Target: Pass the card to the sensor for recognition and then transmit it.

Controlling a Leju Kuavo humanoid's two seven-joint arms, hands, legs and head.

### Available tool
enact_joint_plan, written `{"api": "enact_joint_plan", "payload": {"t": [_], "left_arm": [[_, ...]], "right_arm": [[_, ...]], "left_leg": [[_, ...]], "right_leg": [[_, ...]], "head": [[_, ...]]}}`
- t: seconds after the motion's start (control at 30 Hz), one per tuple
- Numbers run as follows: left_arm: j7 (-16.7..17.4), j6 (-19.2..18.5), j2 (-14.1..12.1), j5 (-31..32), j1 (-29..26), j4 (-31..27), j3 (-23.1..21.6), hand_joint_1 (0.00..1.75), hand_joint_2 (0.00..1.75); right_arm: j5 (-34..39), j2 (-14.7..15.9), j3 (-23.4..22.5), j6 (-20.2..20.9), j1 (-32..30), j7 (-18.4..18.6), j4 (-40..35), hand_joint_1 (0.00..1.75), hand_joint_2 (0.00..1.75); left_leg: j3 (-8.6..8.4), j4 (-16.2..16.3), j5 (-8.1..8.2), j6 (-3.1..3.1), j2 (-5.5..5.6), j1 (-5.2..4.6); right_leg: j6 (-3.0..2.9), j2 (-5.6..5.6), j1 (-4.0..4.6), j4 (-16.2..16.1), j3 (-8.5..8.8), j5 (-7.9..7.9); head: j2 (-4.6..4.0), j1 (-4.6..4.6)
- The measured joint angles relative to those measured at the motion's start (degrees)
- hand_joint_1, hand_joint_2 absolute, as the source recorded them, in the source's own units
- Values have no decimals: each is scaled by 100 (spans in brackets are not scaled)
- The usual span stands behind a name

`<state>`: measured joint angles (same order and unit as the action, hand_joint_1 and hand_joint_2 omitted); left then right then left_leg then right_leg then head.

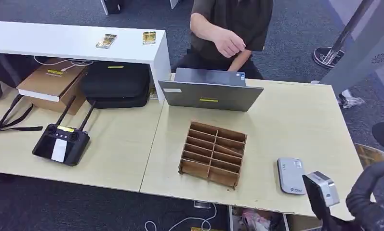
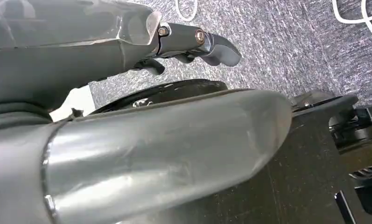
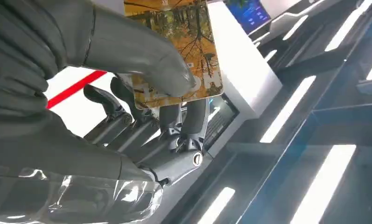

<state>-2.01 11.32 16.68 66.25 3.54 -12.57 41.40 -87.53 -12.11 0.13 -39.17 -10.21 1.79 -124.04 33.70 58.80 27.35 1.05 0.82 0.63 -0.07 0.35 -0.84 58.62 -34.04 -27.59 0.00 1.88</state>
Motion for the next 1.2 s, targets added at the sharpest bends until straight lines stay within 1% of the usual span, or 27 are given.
{"api": "enact_joint_plan", "payload": {"t": [0.03, 0.1, 0.13, 0.17, 0.2, 0.23, 0.27, 0.3, 0.33, 0.47, 0.53, 0.67, 0.73, 0.8, 0.93, 1.1, 1.2], "left_arm": [[17, -4, 0, -6, 1, 0, 2, 0, 0], [37, -24, 0, -9, 6, 0, 2, 0, 0], [44, -48, 2, -7, 13, 0, 0, 0, 0], [57, -59, 2, -7, 19, 0, 0, 0, 0], [81, -66, 2, 2, 28, 0, 0, 0, 0], [87, -72, 2, 11, 36, 0, -4, 0, 0], [94, -92, 2, 37, 50, 0, -15, 0, 0], [101, -112, 2, 72, 64, 0, -24, 0, 0], [114, -131, 2, 114, 79, 0, -44, 0, 0], [225, -205, 9, 177, 146, 0, -146, 0, 0], [297, -210, 20, 201, 181, 0, -184, 0, 0], [398, -249, 31, 286, 241, 0, -306, 0, 0], [448, -308, 33, 359, 277, 0, -387, 0, 0], [507, -361, 37, 448, 311, 0, -494, 0, 0], [559, -417, 46, 522, 367, 0, -673, 0, 0], [566, -481, 48, 575, 392, 0, -859, 0, 0], [566, -487, 48, 566, 398, 0, -927, 0, 0]], "right_arm": [[223, 0, -2, 0, 89, -264, 43, 175, 175], [719, -42, -59, 2, 319, -941, 195, 175, 175], [905, -105, -129, 2, 450, -1264, 313, 175, 175], [1150, -190, -221, 2, 581, -1699, 464, 175, 175], [1314, -281, -314, 4, 712, -1993, 635, 175, 175], [1389, -348, -399, 4, 871, -2167, 801, 175, 175], [1459, -348, -487, 7, 1045, -2340, 1087, 175, 175], [1468, -348, -551, 7, 1232, -2373, 1345, 175, 175], [1391, -348, -579, 7, 1426, -2301, 1610, 175, 175], [1086, -363, -562, 7, 2161, -1663, 2549, 175, 175], [1033, -398, -542, 7, 2496, -1573, 2894, 175, 175], [990, -450, -520, 7, 3008, -1518, 3491, 175, 175], [904, -452, -474, 7, 3299, -1356, 3808, 175, 175], [626, -452, -380, 7, 3654, -1074, 4381, 175, 175], [278, -448, -180, 7, 4260, -767, 5412, 175, 175], [1, -444, 83, 4, 4893, -526, 6429, 175, 175], [-38, -444, 225, 2, 5143, -476, 6832, 175, 175]], "left_leg": [[-1, 0, 0, 0, -1, 0], [-6, 0, 0, 0, -6, 0], [-8, 0, -1, 0, -5, 0], [-8, 0, -3, 1, -5, 0], [-9, 0, -3, 1, -5, 0], [-9, 0, -4, 1, -5, 0], [-11, 0, -5, 1, -5, 1], [-11, 0, -6, 2, -6, 1], [-14, 0, -8, 1, -6, 1], [-14, 1, -20, 2, -1, 0], [-18, 1, -20, 2, -4, 1], [-15, 1, -20, 2, -1, 1], [-13, 1, -20, 2, -4, 1], [-17, 1, -20, 2, -11, 1], [-15, 1, -25, 5, -7, 1], [-14, 1, -25, 6, -5, 1], [-13, 1, -25, 6, -6, 1]], "right_leg": [[-1, 1, 0, 0, 0, 1], [-3, 5, 0, 0, 2, 3], [-3, 5, 0, 0, 5, 3], [-3, 4, 0, 0, 7, 4], [-4, 4, 0, 1, 7, 4], [-4, 5, 0, 2, 9, 5], [-3, 5, 2, 2, 12, 5], [-3, 5, 1, 3, 15, 6], [1, 5, 1, 2, 15, 9], [-5, 3, 0, 3, 15, 15], [-7, 5, 1, 3, 13, 16], [-10, 6, 1, 5, 10, 18], [-10, 5, 2, 5, 10, 18], [-11, 14, 2, 5, 10, 19], [-11, 12, 2, 5, 9, 21], [-11, 11, 2, 5, 7, 22], [-11, 12, 2, 5, 6, 22]], "head": [[0, 2], [0, 0], [0, 0], [0, 2], [0, 0], [0, 4], [0, -2], [0, -7], [0, -7], [0, -7], [0, -4], [0, -4], [0, -6], [0, -7], [0, -7], [0, -4], [0, -4]]}}
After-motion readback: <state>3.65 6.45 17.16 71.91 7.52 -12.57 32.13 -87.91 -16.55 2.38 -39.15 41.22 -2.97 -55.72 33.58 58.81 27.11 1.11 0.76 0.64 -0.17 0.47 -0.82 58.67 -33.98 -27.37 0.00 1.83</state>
